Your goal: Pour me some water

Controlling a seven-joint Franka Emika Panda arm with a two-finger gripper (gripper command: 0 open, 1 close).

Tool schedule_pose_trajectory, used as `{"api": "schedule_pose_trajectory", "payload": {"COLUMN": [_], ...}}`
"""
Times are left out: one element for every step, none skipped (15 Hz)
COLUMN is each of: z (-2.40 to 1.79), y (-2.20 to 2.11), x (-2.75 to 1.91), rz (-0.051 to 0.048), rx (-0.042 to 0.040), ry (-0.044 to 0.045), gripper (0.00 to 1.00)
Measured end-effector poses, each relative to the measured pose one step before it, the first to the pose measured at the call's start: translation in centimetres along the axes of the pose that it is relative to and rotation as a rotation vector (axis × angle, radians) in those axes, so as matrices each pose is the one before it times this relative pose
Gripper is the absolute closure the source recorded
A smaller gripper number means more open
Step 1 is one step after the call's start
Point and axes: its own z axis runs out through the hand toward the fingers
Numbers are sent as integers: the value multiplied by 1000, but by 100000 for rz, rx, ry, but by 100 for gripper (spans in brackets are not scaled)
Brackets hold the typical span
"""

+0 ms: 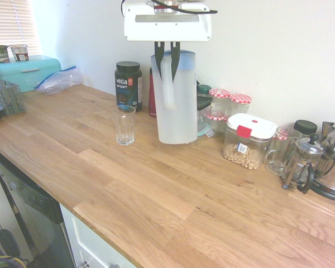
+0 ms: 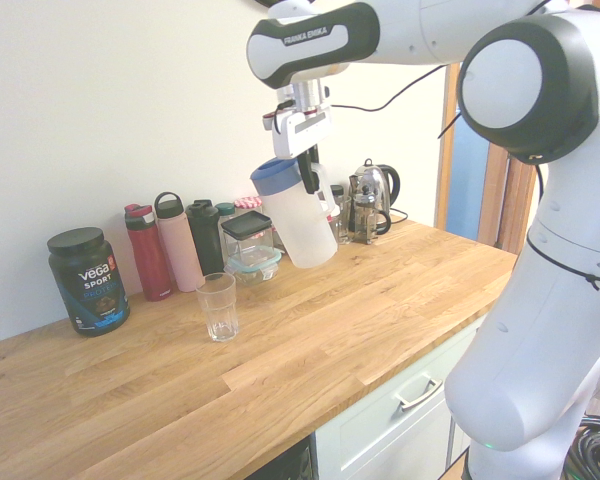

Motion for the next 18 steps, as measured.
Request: {"api": "schedule_pose_trajectory", "payload": {"z": [1167,1210,1025,573,411,287,347,385,426,459,557,598,444,314,223,152,144,254], "y": [1253,1000,1024,676,610,590,611,584,652,589,595,579,379,136,39,-32,-67,-49], "x": [-322,-342,-235,-151,-13,95,128,218,353,346,235,59,-49,-99,-114,-111,-126,-133], "rz": [4953,4767,4700,4401,4519,4305,4253,4353,4510,4406,3944,2685,1745,1182,547,245,114,180], "rx": [2633,2226,2136,2100,2001,1898,1931,2167,2348,2553,1873,293,-606,-552,-476,-525,-580,-673], "ry": [1274,1228,1388,1886,2356,2481,2300,2390,2211,1942,1474,259,-500,-606,-541,-403,-450,-690], "gripper": [100,100,100,100,100,100,100,100,100,100,100,100,100,100,100,100,100,100]}}
